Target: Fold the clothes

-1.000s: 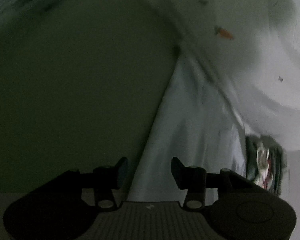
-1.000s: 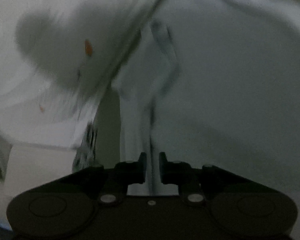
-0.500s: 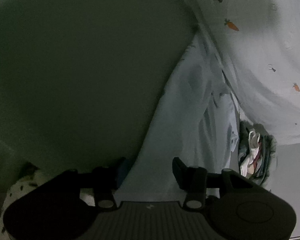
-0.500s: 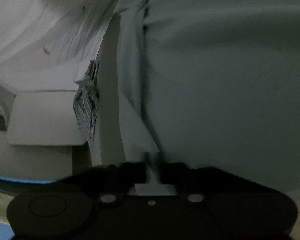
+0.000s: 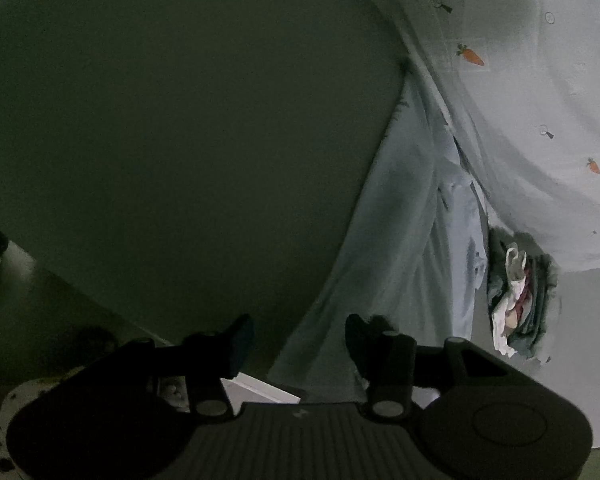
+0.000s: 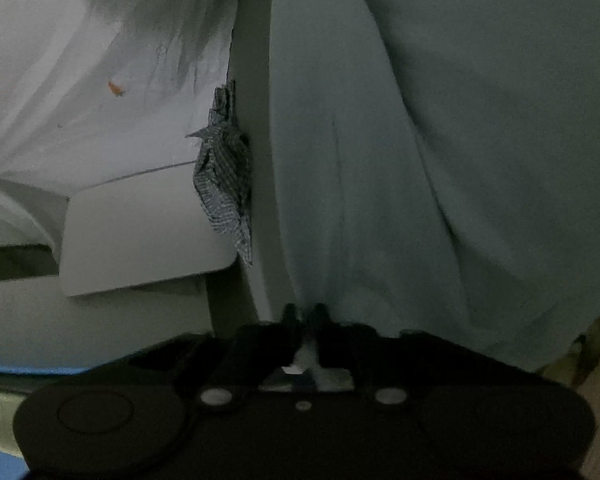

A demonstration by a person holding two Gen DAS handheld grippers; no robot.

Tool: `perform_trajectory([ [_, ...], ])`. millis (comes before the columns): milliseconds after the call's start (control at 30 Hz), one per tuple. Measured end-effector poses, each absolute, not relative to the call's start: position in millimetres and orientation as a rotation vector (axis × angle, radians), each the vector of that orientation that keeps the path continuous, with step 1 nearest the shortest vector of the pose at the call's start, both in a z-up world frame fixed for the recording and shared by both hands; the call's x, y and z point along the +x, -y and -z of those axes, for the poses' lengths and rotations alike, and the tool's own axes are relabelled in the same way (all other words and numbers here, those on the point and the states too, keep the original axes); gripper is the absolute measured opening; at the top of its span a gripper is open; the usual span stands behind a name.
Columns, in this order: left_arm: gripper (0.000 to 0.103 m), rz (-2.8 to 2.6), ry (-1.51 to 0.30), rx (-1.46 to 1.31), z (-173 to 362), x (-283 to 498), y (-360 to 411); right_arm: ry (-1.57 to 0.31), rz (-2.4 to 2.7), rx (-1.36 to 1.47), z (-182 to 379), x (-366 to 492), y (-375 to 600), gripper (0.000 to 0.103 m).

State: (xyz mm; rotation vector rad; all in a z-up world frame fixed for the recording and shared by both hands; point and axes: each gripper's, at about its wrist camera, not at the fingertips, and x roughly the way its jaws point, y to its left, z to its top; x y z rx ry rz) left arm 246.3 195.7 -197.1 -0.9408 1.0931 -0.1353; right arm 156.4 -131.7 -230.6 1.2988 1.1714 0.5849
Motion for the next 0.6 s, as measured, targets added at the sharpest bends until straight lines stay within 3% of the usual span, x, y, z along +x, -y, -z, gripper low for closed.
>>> perform_trajectory([
  [167, 0.052, 0.172, -1.107, -0.937, 203.2, 253.6, -205.9, -1.036, -0.468, 1.322, 216.4, 142.9, 153.9, 0.027],
  [600, 0.053, 0.248, -1.230, -0.868, 220.5, 272.6, -201.0, -1.135, -0.323, 1.271, 226.7, 138.0, 147.6, 0.024],
])
